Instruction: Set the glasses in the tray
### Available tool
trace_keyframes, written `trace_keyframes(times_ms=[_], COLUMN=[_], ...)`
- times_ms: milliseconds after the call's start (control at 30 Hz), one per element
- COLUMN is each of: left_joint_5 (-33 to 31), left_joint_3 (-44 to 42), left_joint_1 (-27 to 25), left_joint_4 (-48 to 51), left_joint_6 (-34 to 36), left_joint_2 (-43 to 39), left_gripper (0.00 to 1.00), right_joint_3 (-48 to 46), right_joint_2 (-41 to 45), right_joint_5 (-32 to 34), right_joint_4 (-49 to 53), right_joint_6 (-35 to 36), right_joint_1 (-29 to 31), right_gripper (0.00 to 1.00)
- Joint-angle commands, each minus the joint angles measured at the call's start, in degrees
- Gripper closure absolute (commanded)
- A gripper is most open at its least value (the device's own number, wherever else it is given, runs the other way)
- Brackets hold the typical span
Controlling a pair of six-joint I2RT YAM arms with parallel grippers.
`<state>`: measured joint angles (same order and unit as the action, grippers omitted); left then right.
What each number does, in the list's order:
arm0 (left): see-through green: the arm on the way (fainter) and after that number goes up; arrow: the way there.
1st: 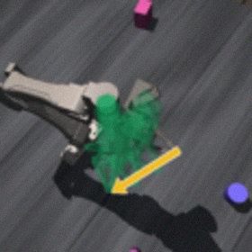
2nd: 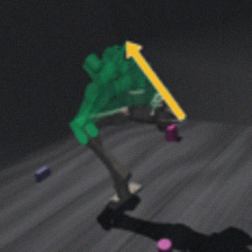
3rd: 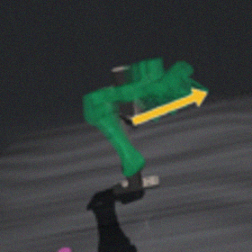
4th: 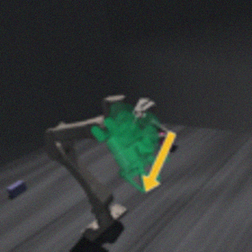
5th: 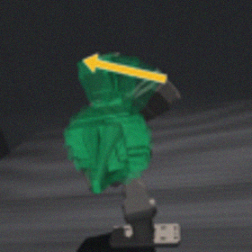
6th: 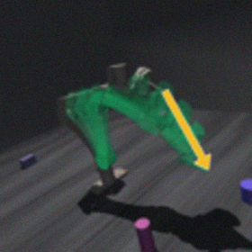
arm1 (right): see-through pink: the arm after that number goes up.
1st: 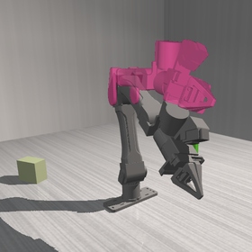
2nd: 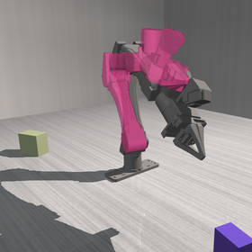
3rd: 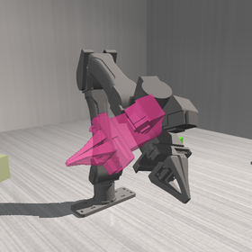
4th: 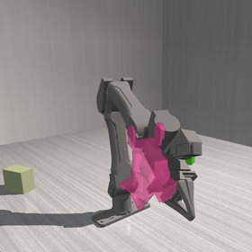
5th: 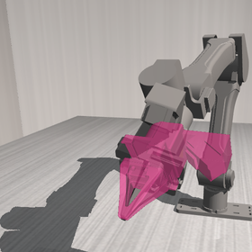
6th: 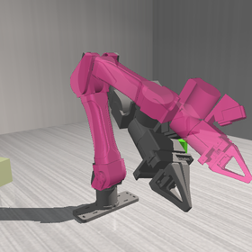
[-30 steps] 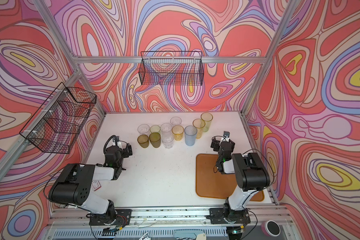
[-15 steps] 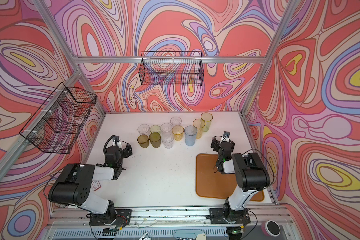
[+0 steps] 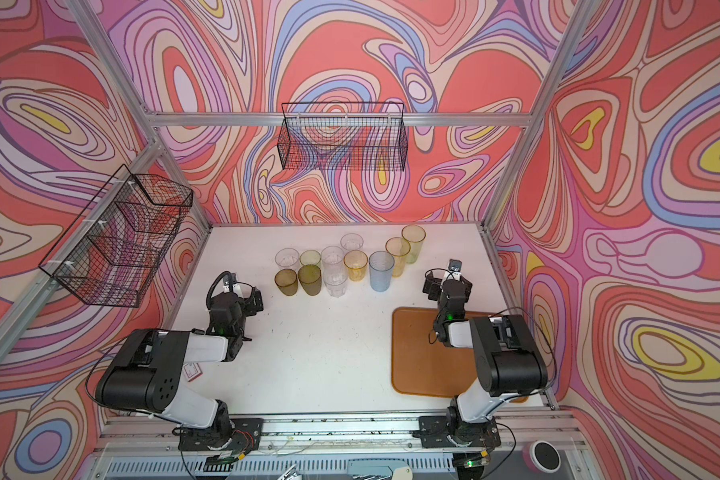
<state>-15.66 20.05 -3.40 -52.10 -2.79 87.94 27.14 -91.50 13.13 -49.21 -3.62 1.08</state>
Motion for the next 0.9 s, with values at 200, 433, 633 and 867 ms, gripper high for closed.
trace_keyframes(times_ms=[200,433,633,867], left_joint_5=[-8.4,-14.8,-20.0,-22.4], left_joint_3=[-0.8,-1.1,3.2,10.6], left_joint_1=[-3.8,-7.2,-14.0,-18.0], left_joint_4=[-0.7,12.9,31.4,57.1], left_joint_6=[2.5,-2.0,-6.2,-14.5], left_joint_2=[-4.5,-18.0,-26.8,-34.3], left_gripper=[0.00,0.00,0.00,0.00], right_joint_3=[1.3,4.7,8.5,12.9], right_joint_2=[8.3,14.2,20.6,24.4], right_joint_5=[-0.1,-7.7,-7.0,-13.5], right_joint_4=[10.4,22.1,38.6,56.6], right_joint_6=[-2.8,-6.9,-15.5,-21.6], right_joint_1=[-0.2,-0.2,-0.2,-0.2], right_gripper=[0.02,0.01,0.02,0.02])
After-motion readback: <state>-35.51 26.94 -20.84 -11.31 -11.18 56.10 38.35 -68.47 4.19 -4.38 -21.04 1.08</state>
